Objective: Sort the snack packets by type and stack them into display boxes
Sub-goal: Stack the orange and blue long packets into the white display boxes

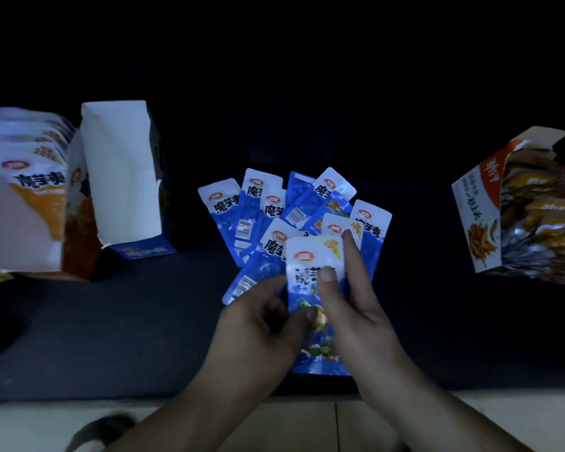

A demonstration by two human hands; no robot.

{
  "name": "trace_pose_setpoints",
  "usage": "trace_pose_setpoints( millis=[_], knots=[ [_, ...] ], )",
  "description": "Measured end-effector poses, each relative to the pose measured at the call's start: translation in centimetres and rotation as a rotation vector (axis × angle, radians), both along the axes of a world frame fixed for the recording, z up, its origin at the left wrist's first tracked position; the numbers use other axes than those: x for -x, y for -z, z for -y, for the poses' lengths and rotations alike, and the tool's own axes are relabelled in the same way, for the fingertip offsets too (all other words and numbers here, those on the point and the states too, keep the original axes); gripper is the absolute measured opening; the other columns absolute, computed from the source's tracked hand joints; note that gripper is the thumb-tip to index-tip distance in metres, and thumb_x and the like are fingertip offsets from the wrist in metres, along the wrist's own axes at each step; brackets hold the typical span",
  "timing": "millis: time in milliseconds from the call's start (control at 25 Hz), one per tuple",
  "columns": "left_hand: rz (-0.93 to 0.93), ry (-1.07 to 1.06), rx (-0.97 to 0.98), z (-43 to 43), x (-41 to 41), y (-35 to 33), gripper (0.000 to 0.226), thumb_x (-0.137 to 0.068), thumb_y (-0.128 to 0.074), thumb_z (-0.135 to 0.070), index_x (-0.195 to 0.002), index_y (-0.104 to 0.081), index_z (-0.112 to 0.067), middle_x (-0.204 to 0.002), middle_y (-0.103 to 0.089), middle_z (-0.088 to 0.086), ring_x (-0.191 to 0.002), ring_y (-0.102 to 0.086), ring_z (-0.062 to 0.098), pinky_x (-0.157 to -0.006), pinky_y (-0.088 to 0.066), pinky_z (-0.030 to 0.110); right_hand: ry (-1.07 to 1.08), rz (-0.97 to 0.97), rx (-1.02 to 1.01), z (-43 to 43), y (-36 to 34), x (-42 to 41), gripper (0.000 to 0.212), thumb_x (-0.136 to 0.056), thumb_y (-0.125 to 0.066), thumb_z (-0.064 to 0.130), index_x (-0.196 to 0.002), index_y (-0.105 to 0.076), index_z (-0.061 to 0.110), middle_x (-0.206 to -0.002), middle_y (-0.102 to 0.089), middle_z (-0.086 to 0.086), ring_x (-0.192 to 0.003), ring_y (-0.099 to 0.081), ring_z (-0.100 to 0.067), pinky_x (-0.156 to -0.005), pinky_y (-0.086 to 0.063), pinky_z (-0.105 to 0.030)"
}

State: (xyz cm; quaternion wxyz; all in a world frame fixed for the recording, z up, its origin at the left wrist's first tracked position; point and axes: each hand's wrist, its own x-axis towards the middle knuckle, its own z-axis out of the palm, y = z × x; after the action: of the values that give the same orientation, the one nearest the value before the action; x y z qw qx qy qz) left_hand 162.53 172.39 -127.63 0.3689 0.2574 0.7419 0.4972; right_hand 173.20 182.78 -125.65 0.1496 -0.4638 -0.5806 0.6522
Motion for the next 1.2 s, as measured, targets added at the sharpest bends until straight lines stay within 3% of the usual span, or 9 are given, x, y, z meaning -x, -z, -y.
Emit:
trace_pose_setpoints(
  millis=[80, 160, 320, 440, 560, 800, 960, 1080, 1200],
  knots=[
    [-0.064, 0.018, 0.046, 0.1, 0.2, -0.1, 0.053, -0.089, -0.076, -0.039, -0.136, -0.055, -0.052, -0.097, -0.068, -0.011, -0.083, -0.067, 0.006, -0.075, -0.058, 0.029, -0.009, -0.004, 0.032, 0.3, -0.1, 0.3, 0.074, -0.101, -0.061, 0.028, -0.136, -0.023, 0.08, -0.1, -0.065, 0.047, -0.089, -0.067, 0.015, -0.084, -0.056, -0.025],
    [0.11, 0.033, 0.06, 0.2, -0.1, -1.1, 0.069, -0.098, -0.064, -0.04, -0.147, -0.021, -0.065, -0.122, -0.066, -0.028, -0.105, -0.066, -0.005, -0.087, -0.057, 0.018, -0.017, -0.002, 0.045, 0.7, -0.3, 0.9, 0.078, -0.102, -0.061, 0.02, -0.137, -0.024, 0.079, -0.097, -0.067, 0.043, -0.084, -0.07, 0.008, -0.078, -0.06, -0.027],
    [0.294, 0.079, -0.04, 1.2, -0.2, -2.4, 0.075, -0.109, -0.043, -0.021, -0.152, 0.0, -0.064, -0.125, -0.058, -0.046, -0.11, -0.063, -0.013, -0.09, -0.052, 0.012, -0.042, -0.053, 0.057, 1.8, -0.8, 2.3, 0.07, -0.105, -0.052, 0.013, -0.142, -0.027, 0.068, -0.099, -0.068, 0.042, -0.075, -0.067, 0.014, -0.061, -0.054, -0.01],
    [0.292, 0.101, -0.095, 2.0, 1.9, -3.3, 0.077, -0.108, -0.045, -0.012, -0.154, -0.009, -0.06, -0.135, -0.059, -0.036, -0.122, -0.061, -0.006, -0.107, -0.048, 0.025, -0.101, -0.098, 0.063, 2.2, -1.1, 3.7, 0.07, -0.105, -0.052, 0.019, -0.145, -0.022, 0.068, -0.129, -0.058, 0.037, -0.089, -0.064, 0.019, -0.069, -0.051, -0.007],
    [0.224, 0.091, -0.183, 3.1, 4.6, -3.7, 0.074, -0.105, -0.051, -0.002, -0.156, -0.024, -0.049, -0.14, -0.061, -0.025, -0.131, -0.057, 0.0, -0.109, -0.048, 0.027, -0.174, -0.092, -0.004, 1.6, -2.0, 6.0, 0.083, -0.099, -0.065, 0.019, -0.136, -0.022, 0.079, -0.125, -0.063, 0.034, -0.111, -0.065, 0.005, -0.097, -0.055, -0.03],
    [0.2, 0.085, -0.23, 6.1, 9.9, -4.5, 0.072, -0.105, -0.052, -0.001, -0.157, -0.029, -0.043, -0.142, -0.063, -0.013, -0.131, -0.06, 0.012, -0.107, -0.052, 0.044, -0.489, -0.036, -0.066, -0.5, -5.7, 12.0, 0.083, -0.084, -0.08, 0.002, -0.129, -0.053, 0.066, -0.116, -0.072, 0.012, -0.103, -0.074, -0.016, -0.086, -0.061, -0.042],
    [-0.014, 0.141, -0.225, 6.5, 13.2, -5.0, 0.071, -0.106, -0.054, -0.018, -0.154, -0.022, -0.058, -0.143, -0.055, -0.029, -0.129, -0.056, -0.005, -0.105, -0.049, 0.029, -0.442, -0.037, -0.156, 0.7, -5.8, 15.2, 0.074, -0.086, -0.078, 0.0, -0.124, -0.058, 0.06, -0.112, -0.073, 0.004, -0.104, -0.072, -0.022, -0.088, -0.061, -0.049],
    [-0.54, -0.051, -0.047, 7.2, 15.4, -3.9, 0.05, -0.105, -0.041, -0.053, -0.154, -0.034, -0.05, -0.131, -0.051, -0.026, -0.112, -0.059, -0.003, -0.087, -0.053, 0.027, -0.361, -0.078, -0.272, 0.9, -5.7, 15.9, 0.076, -0.09, -0.073, -0.002, -0.128, -0.053, 0.061, -0.107, -0.072, 0.015, -0.1, -0.073, -0.012, -0.085, -0.063, -0.041],
    [-0.556, -0.089, 0.091, 8.7, 15.6, -2.1, 0.059, -0.104, -0.021, -0.062, -0.157, -0.034, -0.04, -0.134, -0.049, -0.029, -0.122, -0.052, -0.002, -0.092, -0.052, 0.03, -0.337, -0.093, -0.368, 0.7, -6.1, 16.4, 0.075, -0.094, -0.07, 0.0, -0.131, -0.049, 0.063, -0.108, -0.07, 0.02, -0.097, -0.072, -0.022, -0.08, -0.064, -0.048]
  ],
)
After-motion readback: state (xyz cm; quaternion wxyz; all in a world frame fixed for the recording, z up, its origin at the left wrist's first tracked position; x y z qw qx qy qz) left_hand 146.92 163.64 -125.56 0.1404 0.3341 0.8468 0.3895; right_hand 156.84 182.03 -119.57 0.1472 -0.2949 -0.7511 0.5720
